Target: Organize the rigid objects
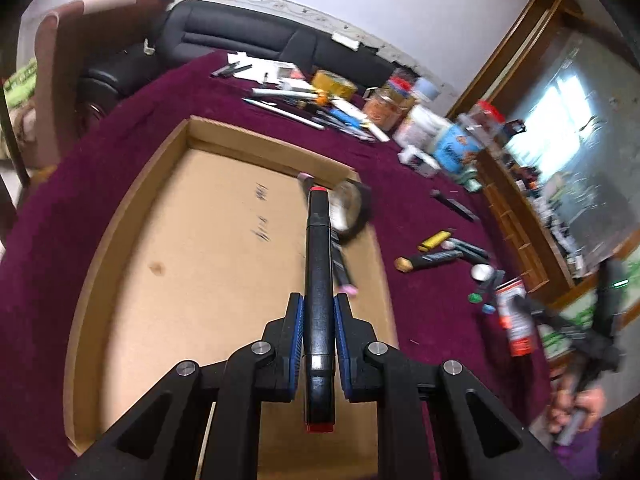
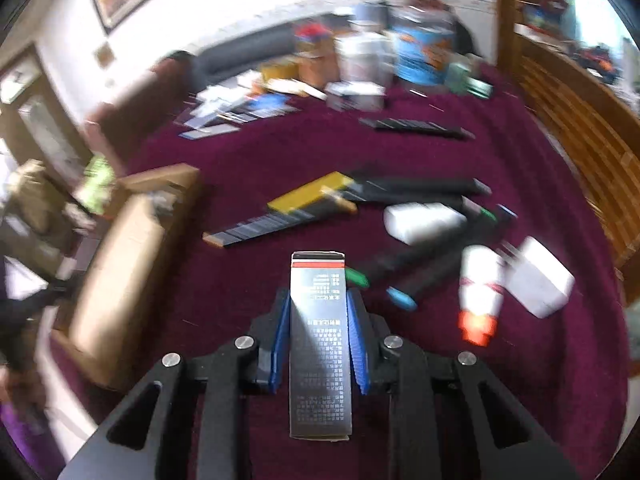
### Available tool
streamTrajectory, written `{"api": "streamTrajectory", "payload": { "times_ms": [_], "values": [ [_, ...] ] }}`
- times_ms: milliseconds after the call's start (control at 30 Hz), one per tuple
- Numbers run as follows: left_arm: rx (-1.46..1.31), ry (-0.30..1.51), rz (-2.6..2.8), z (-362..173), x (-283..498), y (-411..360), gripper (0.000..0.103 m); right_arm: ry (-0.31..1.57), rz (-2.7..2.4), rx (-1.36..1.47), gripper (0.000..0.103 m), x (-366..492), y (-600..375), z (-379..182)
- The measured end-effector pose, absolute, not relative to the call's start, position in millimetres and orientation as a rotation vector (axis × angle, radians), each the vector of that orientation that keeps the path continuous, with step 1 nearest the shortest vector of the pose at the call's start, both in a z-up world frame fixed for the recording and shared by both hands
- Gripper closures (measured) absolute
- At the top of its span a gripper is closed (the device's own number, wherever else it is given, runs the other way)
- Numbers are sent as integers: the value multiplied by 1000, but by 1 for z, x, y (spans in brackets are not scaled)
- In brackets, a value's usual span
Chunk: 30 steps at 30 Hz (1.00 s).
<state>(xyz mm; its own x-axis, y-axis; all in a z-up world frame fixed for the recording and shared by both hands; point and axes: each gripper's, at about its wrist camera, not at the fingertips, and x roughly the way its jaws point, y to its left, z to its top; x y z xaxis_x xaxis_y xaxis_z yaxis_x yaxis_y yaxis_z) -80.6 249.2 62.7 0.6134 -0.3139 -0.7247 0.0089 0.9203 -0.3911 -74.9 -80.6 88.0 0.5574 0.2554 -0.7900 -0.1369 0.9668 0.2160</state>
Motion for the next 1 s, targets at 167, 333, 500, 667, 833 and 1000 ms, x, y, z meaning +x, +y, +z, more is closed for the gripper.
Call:
{"api": "streamTrajectory", "payload": {
  "times_ms": [167,333,500,667,833,1000],
  "values": [
    [-405,958,-157,45,-36,268,88,988,449,219,77,-38,-8,106],
    [-463,1016,-141,19,5,278,88,1044,538,199,77,1,81,95],
    [-501,1011,-124,11,23,290,88,1087,502,153,77,45,139,74],
    [-535,995,-133,11,26,298,81,1132,466,169,77,72,161,58],
    [-536,955,-140,21,18,301,53,1117,423,139,76,82,168,52],
    [-574,876,-155,48,-4,305,45,1065,427,112,66,78,166,67]
  ]
}}
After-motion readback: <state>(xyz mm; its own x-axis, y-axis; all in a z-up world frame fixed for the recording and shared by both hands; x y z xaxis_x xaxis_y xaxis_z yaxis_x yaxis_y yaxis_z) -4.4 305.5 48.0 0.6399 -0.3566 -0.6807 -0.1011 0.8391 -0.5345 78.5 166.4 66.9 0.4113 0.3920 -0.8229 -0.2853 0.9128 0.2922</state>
